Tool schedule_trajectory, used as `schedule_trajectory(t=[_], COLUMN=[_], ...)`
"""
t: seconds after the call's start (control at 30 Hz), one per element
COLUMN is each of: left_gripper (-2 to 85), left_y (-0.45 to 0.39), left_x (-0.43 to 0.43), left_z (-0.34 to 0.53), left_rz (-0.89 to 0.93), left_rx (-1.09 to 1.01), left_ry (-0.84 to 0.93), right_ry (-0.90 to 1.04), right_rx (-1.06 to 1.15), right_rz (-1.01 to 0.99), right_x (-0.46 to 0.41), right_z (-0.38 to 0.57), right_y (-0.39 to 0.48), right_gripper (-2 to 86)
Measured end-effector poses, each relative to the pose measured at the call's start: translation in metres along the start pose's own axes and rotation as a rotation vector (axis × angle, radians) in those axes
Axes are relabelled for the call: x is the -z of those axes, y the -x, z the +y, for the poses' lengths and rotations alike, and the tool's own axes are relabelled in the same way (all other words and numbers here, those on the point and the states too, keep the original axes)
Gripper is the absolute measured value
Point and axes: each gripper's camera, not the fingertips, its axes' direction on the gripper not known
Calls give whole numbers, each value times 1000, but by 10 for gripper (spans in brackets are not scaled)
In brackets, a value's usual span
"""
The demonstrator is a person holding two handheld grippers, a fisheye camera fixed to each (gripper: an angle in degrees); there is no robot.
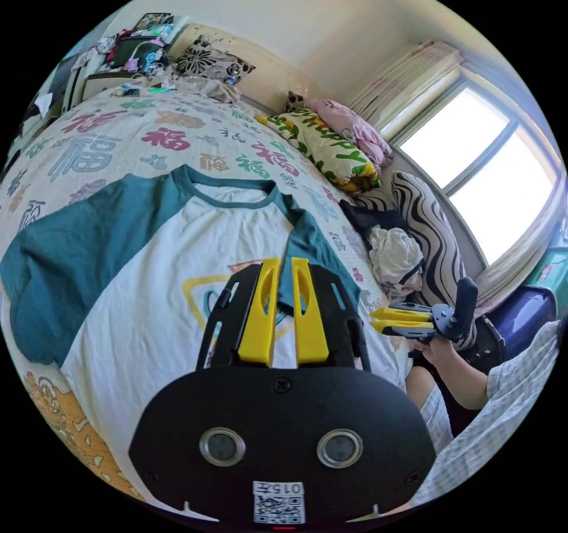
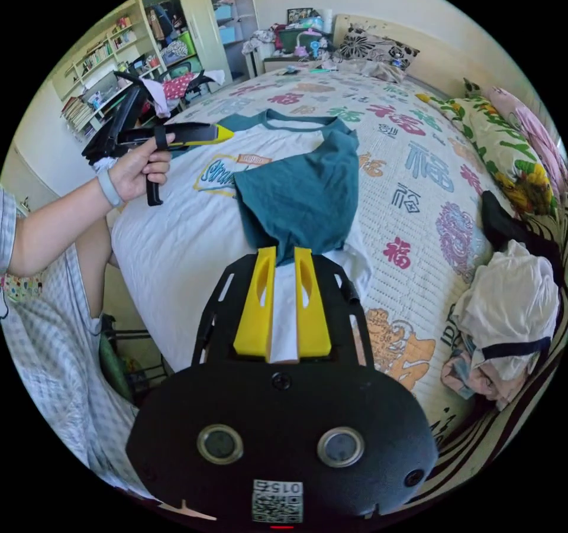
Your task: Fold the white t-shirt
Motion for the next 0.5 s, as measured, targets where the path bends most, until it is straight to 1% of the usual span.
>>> schedule_trajectory(t=[0.1, 0.17, 0.27, 0.33, 0.4, 0.5], left_gripper=[30, 23, 17, 15, 14, 12], left_y=[-25, -33, -27, -17, -4, 14], left_x=[-9, -31, -45, -38, -23, 22], left_z=[-20, -25, -9, 4, 14, 26], left_rz=[80, 105, 26, -16, -38, -7], left_rx=[-125, -172, -209, -207, -183, -122], left_ry=[43, 142, 279, 314, 318, 222], right_ry=[-118, -125, -45, 73, 79, 35], right_rx=[-81, -118, -96, -25, -10, -28], right_rz=[-5, -42, -88, -92, -80, -9], right_x=[-1, -14, -53, -88, -101, -106], right_z=[-7, -18, -29, -25, -14, -1], right_y=[-21, -31, -28, -12, -4, 4], right_gripper=[32, 18, 1, -3, -5, -6])
